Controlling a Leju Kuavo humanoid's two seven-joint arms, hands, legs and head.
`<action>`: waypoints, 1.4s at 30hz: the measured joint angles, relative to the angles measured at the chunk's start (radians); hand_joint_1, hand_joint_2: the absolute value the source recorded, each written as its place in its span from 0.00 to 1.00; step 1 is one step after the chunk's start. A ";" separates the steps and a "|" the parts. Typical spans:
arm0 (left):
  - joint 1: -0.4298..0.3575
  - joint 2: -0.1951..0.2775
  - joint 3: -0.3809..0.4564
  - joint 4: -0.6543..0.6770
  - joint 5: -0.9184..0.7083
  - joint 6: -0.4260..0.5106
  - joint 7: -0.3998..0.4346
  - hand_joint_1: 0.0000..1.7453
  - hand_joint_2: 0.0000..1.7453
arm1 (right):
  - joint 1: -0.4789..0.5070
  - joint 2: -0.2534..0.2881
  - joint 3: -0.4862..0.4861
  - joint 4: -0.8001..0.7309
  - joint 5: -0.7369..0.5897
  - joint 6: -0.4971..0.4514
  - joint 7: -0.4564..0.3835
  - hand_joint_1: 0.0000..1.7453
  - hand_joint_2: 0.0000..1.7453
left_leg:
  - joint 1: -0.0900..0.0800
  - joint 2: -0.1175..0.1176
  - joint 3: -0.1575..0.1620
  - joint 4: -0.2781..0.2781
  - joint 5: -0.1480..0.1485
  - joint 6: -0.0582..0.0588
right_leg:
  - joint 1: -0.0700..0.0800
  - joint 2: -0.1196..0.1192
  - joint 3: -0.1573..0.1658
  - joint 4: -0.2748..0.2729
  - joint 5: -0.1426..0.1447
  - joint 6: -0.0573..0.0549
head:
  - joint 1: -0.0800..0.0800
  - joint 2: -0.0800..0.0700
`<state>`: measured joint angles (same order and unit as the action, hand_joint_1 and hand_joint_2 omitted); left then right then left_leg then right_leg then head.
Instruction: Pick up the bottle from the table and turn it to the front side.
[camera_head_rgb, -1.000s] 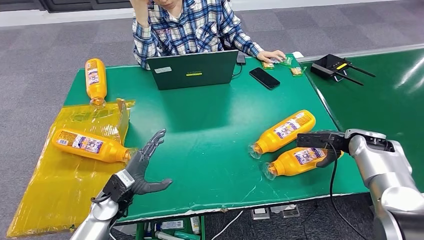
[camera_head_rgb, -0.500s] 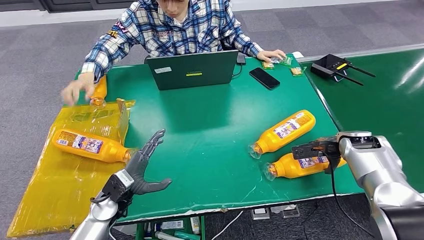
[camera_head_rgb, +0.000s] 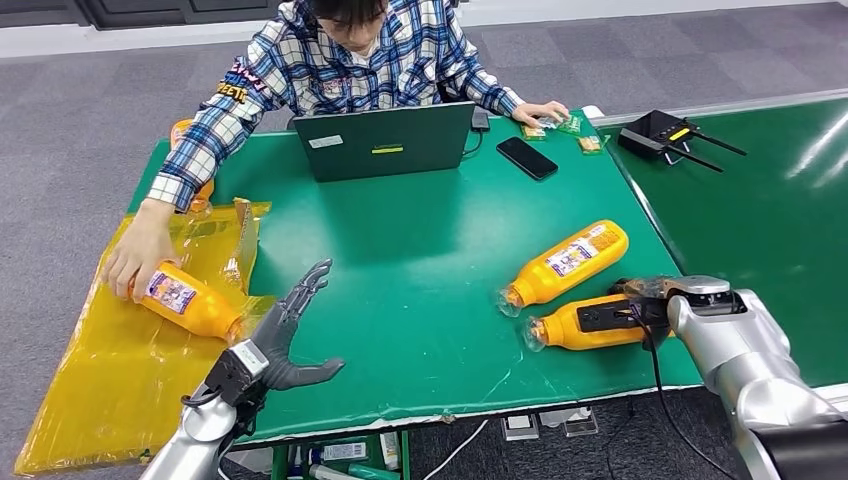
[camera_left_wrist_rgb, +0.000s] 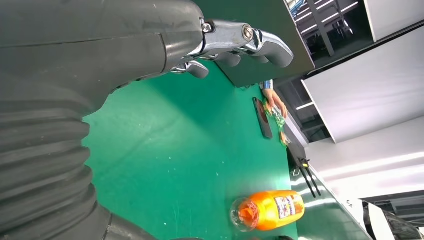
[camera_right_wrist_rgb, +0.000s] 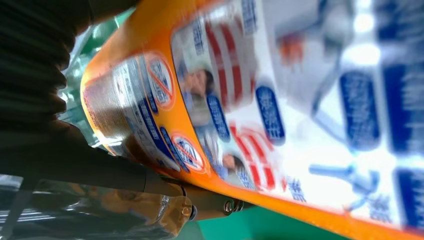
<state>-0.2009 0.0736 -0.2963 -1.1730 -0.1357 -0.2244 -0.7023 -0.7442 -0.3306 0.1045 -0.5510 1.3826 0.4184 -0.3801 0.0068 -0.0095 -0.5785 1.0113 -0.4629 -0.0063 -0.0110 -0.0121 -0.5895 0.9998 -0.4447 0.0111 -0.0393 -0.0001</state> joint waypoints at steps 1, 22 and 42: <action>0.000 0.000 -0.001 0.000 0.000 0.000 0.000 0.00 1.00 | 0.004 0.001 0.000 0.000 0.002 -0.029 0.004 1.00 1.00 | 0.000 0.000 0.000 0.000 0.000 0.000 | 0.000 0.000 0.000 0.000 0.000 0.000 | 0.000 0.000; 0.000 -0.001 -0.004 0.009 -0.003 0.002 0.000 0.00 1.00 | 0.246 0.076 -0.096 -0.436 0.007 0.004 -0.021 1.00 1.00 | 0.001 0.003 0.005 0.000 -0.001 -0.002 | 0.001 0.003 0.004 0.001 -0.001 -0.002 | 0.000 0.000; -0.004 -0.047 -0.004 0.027 -0.079 0.009 0.000 0.00 1.00 | 0.532 0.475 -0.408 -1.157 -0.577 0.200 -0.325 1.00 1.00 | 0.003 0.013 0.002 -0.001 -0.006 -0.005 | 0.002 0.014 -0.003 0.001 -0.005 -0.003 | 0.000 0.000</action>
<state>-0.2053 0.0266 -0.3002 -1.1456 -0.2146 -0.2153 -0.7023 -0.2117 0.1449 -0.3032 -1.7078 0.8058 0.6180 -0.7055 0.0094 0.0031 -0.5761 1.0107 -0.4694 -0.0116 -0.0085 0.0024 -0.5927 1.0004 -0.4496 0.0080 -0.0395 -0.0002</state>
